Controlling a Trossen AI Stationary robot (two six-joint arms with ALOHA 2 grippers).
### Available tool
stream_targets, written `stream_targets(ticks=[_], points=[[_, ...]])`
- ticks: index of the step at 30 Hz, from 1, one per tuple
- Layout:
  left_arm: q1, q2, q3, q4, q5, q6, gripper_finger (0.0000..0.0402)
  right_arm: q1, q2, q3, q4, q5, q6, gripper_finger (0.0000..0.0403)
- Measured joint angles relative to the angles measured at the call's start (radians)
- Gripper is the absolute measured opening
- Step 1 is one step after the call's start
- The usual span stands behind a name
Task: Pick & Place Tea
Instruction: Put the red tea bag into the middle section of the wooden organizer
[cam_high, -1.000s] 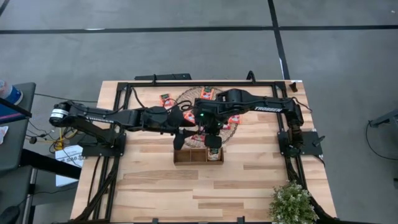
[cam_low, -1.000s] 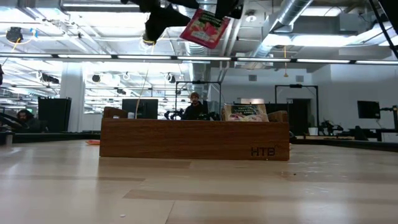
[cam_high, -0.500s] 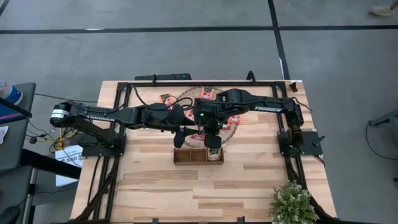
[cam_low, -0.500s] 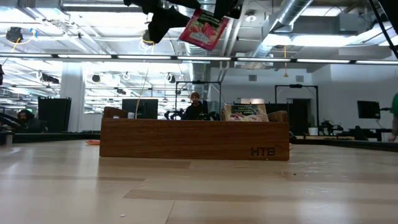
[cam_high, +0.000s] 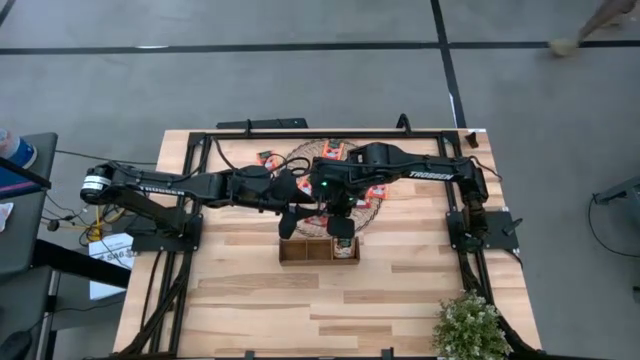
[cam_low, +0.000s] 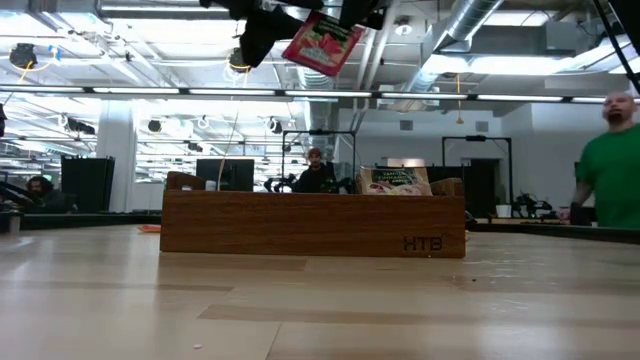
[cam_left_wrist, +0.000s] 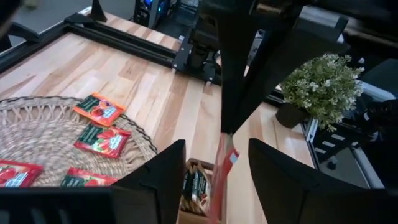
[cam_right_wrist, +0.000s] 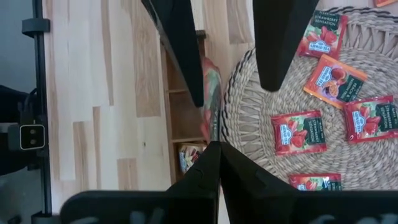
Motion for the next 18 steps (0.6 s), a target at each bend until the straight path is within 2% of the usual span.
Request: stream_targets(ticks=[4, 13, 18], points=[[0.000, 0.004, 0.000, 0.008, 0.000, 0.001, 0.0128, 0.000, 0.000, 0.000, 0.010, 0.000, 0.000, 0.0000], [0.000, 0.005, 0.000, -0.003, 0.016, 0.018, 0.0010, 0.000, 0.000, 0.000, 0.011, 0.002, 0.000, 0.0000], [0.000, 0.005, 0.000, -0.022, 0.019, 0.023, 0.0001, 0.000, 0.000, 0.000, 0.012, 0.003, 0.000, 0.0000]])
